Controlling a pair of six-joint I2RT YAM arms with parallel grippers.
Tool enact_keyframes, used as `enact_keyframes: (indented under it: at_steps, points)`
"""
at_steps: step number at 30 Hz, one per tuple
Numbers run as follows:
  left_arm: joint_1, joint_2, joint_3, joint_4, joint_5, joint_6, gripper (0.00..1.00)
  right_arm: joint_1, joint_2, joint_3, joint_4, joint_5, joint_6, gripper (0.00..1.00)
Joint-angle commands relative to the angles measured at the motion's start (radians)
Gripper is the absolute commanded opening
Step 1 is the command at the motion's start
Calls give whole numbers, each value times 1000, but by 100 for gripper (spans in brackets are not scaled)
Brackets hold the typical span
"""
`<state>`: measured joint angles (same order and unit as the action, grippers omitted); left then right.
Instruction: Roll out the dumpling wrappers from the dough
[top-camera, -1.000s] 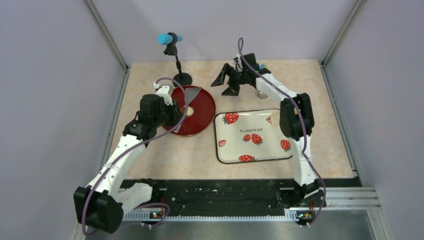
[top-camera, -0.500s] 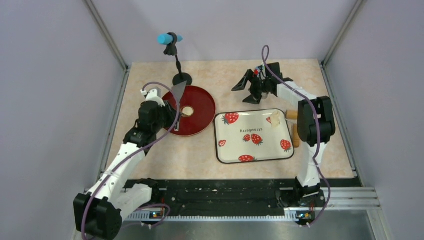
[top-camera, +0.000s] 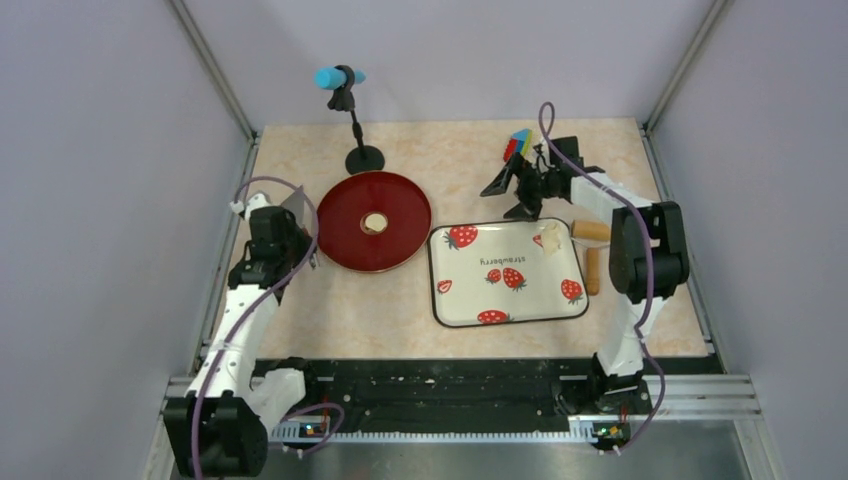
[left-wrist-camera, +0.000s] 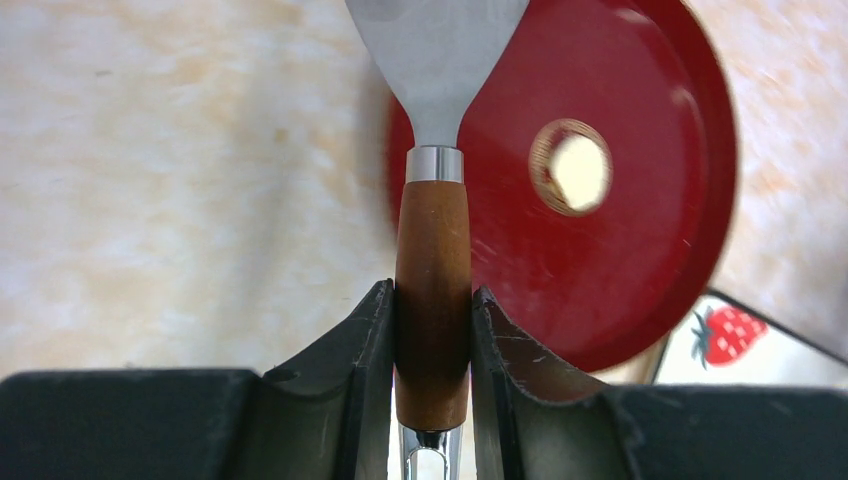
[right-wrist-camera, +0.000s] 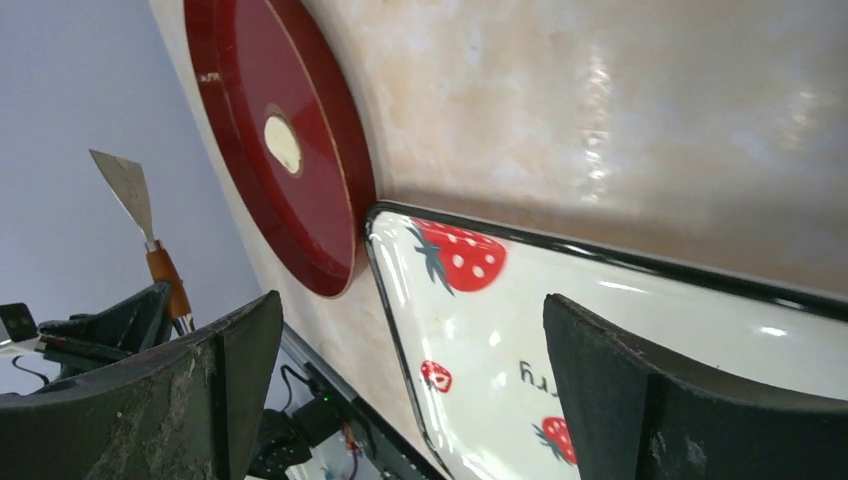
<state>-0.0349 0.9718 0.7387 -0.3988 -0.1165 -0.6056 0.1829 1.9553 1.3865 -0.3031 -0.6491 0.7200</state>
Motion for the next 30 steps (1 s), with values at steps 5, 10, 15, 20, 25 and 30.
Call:
enact_keyframes:
  at_steps: [5, 10, 15, 20, 25, 30]
  points:
    - [226, 38, -20, -74, 7, -8, 0, -100, -175, -83, -117, 96, -167, 99]
    - [256, 80, -46, -61, 17, -20, 0, -119, -214, -113, -162, 141, -213, 99]
    - [264, 158, -54, -34, 61, -67, 1, -124, -250, -136, -192, 186, -254, 99]
    - [272, 201, -53, 21, 112, -76, 35, -130, -294, -151, -267, 288, -342, 99]
    - [276, 234, -41, 11, 164, -71, 67, -143, -345, -186, -281, 340, -396, 99]
    - [278, 173, -59, 46, 174, -48, 98, -147, -394, -226, -286, 400, -423, 99]
